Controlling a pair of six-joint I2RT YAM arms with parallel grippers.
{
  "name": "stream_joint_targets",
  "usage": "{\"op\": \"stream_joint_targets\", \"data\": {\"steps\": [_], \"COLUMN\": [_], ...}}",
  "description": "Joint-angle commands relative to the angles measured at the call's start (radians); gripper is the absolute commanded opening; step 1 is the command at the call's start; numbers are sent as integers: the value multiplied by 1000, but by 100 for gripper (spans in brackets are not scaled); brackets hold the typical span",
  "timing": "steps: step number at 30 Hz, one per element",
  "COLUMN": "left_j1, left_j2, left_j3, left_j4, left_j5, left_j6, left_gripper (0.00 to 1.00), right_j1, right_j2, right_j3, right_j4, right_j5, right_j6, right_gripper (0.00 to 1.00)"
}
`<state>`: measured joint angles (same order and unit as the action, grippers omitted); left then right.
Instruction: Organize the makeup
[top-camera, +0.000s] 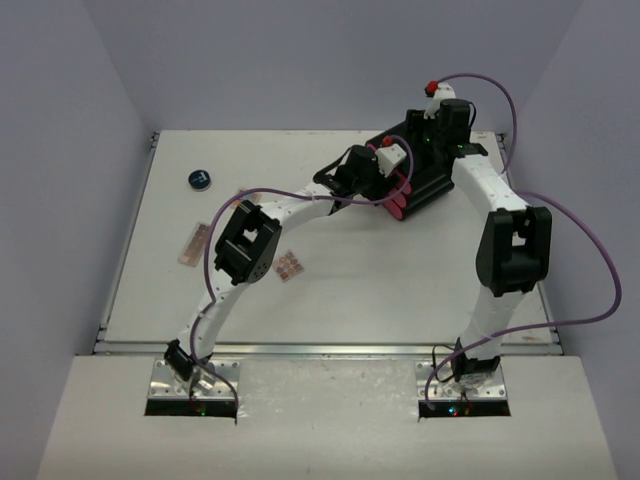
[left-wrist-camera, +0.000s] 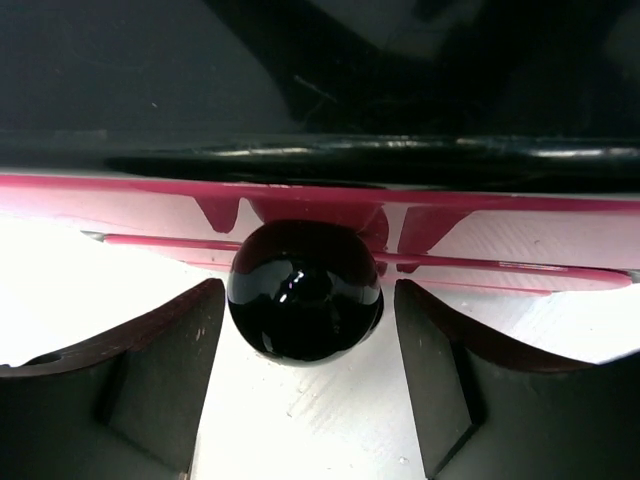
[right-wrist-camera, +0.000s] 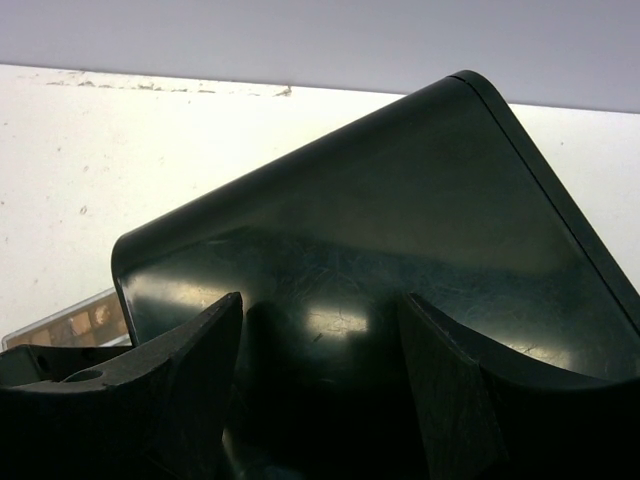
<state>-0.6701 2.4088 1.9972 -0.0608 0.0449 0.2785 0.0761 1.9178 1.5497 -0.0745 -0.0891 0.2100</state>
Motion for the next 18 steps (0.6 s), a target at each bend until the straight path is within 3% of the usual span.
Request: {"op": "stream_joint_targets", "data": {"steps": [1, 7, 9, 13, 18], "left_j1": [6, 9, 10, 11, 18], "left_j2": [-2, 16, 18, 16, 5], "left_j3": [43, 50, 55, 42, 20], "left_j4": [81, 85, 75, 62, 18], "left_j5": [7, 3, 8, 31, 43], "left_j6": [-7, -10, -12, -11, -13], "left_gripper": [60, 38, 34, 37, 19], "right_j1": [-6, -7, -7, -9, -13], "right_j2": [26, 22, 23, 21, 21], "right_j3": [-62, -64, -65, -68, -71], "right_j4": [-189, -187, -188, -186, -186], "right_j5": [8, 7, 8, 8, 8], "right_j6": [15, 13, 12, 12, 15], "right_gripper": [65, 65, 65, 65, 65]}}
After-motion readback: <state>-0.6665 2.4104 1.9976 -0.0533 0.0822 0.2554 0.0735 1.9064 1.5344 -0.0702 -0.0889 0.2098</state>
